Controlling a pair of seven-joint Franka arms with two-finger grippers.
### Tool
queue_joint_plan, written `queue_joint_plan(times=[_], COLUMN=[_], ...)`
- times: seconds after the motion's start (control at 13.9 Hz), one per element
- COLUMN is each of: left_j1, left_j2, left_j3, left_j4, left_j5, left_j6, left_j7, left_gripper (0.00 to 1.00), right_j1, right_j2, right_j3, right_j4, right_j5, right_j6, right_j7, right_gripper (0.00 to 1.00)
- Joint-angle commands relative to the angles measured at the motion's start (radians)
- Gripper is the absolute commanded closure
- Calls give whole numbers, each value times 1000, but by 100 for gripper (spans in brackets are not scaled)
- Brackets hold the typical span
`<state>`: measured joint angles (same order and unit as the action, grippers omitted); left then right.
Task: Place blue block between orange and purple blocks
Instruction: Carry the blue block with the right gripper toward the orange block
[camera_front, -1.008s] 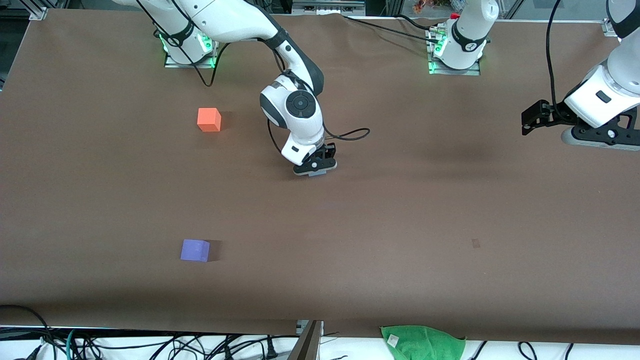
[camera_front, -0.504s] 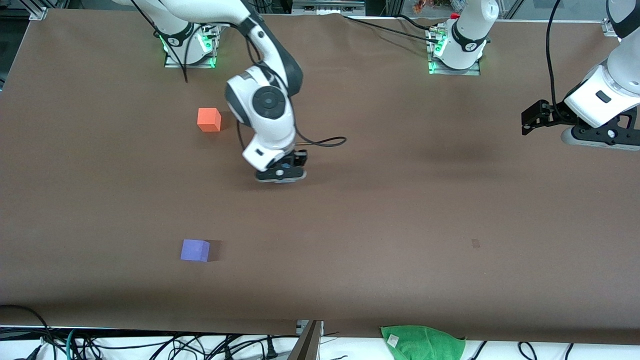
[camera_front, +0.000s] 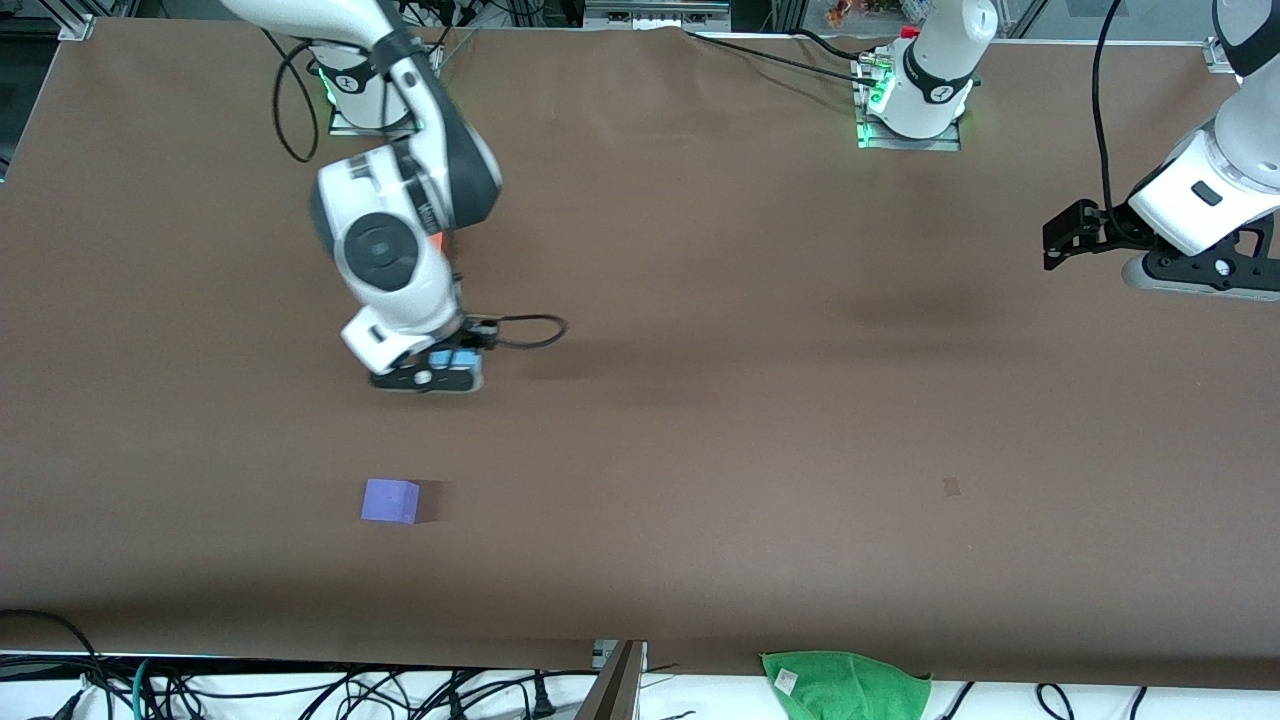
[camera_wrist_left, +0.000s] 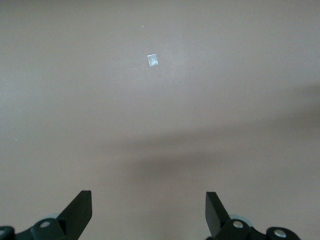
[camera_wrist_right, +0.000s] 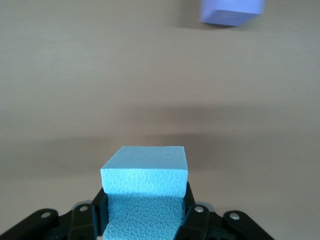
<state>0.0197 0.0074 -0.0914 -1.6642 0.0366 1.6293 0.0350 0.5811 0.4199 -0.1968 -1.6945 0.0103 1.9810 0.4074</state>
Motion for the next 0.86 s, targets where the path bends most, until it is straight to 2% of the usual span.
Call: queue_joint_plan(times=[0.0,0.14,0.22,0.5,0.79], left_j1=[-3,-4,-4,-4,22], left_j2=[-7,-7,-7,-4,8], left_j3=[-10,-10,-10,-22,-10], left_j4=[12,12,12,26,29], left_j5=[-7,-7,-7,-6,-10], left_j6=[-20,-20,-22,-20,-20], left_j7=[16,16,16,16,28], left_gripper=[0,0,0,0,0], right_j1=[-49,-61,-61,-63,-63], right_j2=[-53,-62,-72,-121,-147], right_j3=[-42,-91,-101,-113,-112], right_j4=[-79,-128,-160,-344,-476], right_j5=[77,155,163,163,163], right_j6=[1,7,25,220,387], right_j7=[-126,-202,-212,-225,-225], right_gripper=[59,59,59,59,59])
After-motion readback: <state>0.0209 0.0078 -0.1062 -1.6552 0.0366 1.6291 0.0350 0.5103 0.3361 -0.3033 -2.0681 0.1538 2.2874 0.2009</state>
